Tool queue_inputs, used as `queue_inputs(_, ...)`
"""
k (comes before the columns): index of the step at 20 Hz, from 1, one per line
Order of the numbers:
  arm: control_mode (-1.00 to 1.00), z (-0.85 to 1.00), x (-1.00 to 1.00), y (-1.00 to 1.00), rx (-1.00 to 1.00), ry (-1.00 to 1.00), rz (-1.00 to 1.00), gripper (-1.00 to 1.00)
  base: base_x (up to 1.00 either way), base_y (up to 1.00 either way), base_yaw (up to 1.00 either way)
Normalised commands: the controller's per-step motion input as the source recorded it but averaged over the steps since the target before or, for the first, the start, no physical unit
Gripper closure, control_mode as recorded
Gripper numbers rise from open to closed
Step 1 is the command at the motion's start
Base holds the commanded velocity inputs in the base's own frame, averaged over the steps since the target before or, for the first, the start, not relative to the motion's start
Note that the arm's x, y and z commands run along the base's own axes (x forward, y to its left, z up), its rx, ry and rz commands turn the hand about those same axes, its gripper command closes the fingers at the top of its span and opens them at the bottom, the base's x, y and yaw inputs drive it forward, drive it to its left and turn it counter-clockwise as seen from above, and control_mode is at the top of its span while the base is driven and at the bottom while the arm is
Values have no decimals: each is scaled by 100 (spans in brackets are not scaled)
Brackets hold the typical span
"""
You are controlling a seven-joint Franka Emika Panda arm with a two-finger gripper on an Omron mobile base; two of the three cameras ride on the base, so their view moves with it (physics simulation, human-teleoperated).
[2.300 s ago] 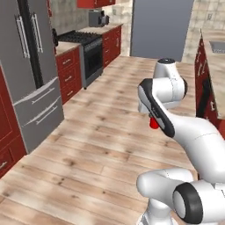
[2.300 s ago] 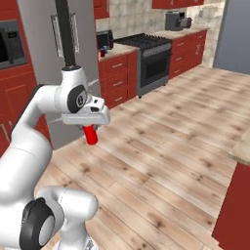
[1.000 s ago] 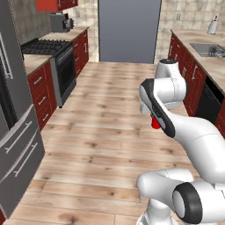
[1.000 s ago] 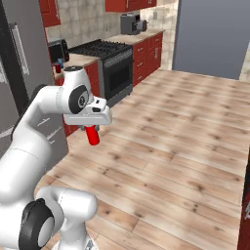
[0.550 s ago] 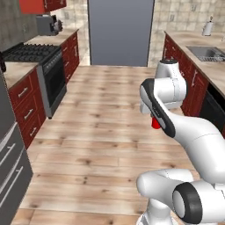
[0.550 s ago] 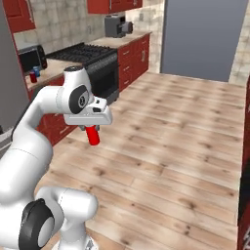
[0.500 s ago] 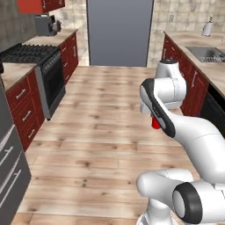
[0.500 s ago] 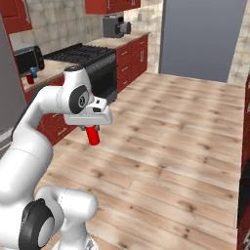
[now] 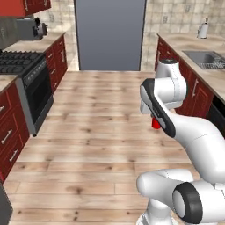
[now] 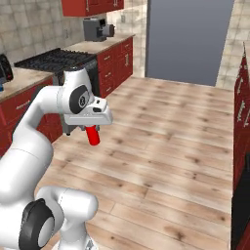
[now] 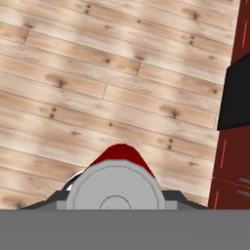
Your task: Four empty soda cans are scattered around the kitchen. Gather all the cans and cluster them next to the stove for recycling.
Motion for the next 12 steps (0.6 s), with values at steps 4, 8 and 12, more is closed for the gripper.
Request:
queue_inputs(4,100,0,0,0,0,0,0,100,86,0,-12)
queue_inputs(8,100,0,0,0,0,0,0,100,87,0,-11)
queue_inputs(12,100,0,0,0,0,0,0,100,82,1,-11)
